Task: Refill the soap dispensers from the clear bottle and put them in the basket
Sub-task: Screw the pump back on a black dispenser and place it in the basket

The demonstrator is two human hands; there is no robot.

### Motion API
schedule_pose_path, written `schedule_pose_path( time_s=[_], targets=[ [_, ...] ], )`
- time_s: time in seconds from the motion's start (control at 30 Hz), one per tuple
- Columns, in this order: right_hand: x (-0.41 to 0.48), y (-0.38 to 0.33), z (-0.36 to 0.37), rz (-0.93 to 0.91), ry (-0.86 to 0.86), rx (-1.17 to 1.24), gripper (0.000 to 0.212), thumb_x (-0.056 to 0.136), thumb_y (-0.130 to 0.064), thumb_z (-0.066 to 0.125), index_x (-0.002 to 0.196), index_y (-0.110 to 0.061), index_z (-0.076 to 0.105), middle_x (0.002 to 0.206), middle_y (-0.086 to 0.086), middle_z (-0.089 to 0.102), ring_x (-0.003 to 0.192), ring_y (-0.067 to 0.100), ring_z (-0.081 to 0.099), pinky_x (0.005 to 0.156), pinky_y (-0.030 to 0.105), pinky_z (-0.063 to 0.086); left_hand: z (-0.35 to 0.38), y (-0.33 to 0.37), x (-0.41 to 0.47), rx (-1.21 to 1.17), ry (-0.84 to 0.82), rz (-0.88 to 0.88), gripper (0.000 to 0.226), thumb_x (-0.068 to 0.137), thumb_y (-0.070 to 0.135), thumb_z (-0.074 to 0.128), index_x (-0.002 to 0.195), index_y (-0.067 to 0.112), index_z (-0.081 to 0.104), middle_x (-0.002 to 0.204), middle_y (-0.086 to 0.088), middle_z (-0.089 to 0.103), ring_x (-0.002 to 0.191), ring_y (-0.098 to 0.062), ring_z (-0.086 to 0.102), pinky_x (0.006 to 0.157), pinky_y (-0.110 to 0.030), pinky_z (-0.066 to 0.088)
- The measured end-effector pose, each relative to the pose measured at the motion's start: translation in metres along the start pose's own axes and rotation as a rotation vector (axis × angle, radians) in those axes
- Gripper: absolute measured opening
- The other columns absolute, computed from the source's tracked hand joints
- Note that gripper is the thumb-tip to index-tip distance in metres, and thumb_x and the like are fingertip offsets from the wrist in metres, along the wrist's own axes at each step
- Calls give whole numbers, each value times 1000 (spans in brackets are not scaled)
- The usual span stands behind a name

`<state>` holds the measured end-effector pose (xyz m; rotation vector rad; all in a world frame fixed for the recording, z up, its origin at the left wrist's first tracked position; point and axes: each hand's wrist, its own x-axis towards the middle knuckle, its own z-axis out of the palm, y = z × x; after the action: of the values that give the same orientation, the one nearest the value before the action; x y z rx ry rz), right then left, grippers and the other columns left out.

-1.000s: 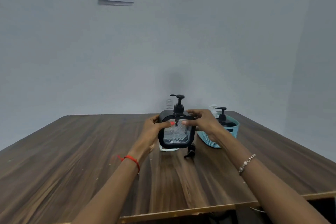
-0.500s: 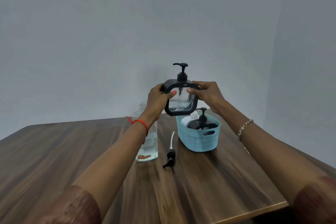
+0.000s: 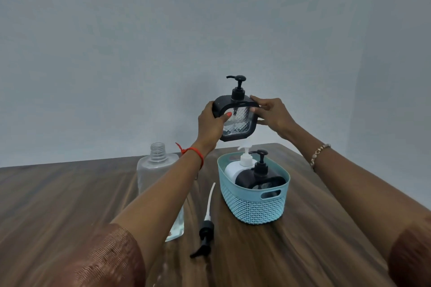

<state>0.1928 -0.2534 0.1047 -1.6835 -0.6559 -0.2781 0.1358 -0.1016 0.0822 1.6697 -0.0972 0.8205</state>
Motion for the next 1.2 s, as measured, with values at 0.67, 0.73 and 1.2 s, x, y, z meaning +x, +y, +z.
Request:
schedule_pose_path(
  time_s=[0.67, 0.73, 1.2],
  targets=[
    [-16, 78, -3, 126, -41, -121, 35, 84, 4, 59, 119, 7, 56, 129, 14, 56, 93, 14, 58, 52, 6, 46, 19, -72, -20, -18, -84, -139, 26, 83, 5, 63, 109, 5, 62, 102, -10, 67, 85, -15, 59, 72, -21, 49],
    [-21, 82, -3, 136, -55, -160, 34, 84, 4, 60, 118, 6, 58, 131, 13, 55, 91, 14, 58, 52, 6, 46, 20, -80, -24, -22, -97, -135, 24, 83, 5, 64, 107, 7, 62, 97, -5, 65, 82, -13, 59, 68, -16, 48],
    [-33, 92, -3, 164, -208, -493, 21, 79, 11, 47, 65, 4, 61, 60, 6, 56, 52, 7, 47, 46, 14, 35, 26, -90, -44, 402, -153, -114, 34, 85, 14, 51, 54, 18, 39, 79, -15, 61, 117, -45, 46, 107, -63, 20]
  ],
)
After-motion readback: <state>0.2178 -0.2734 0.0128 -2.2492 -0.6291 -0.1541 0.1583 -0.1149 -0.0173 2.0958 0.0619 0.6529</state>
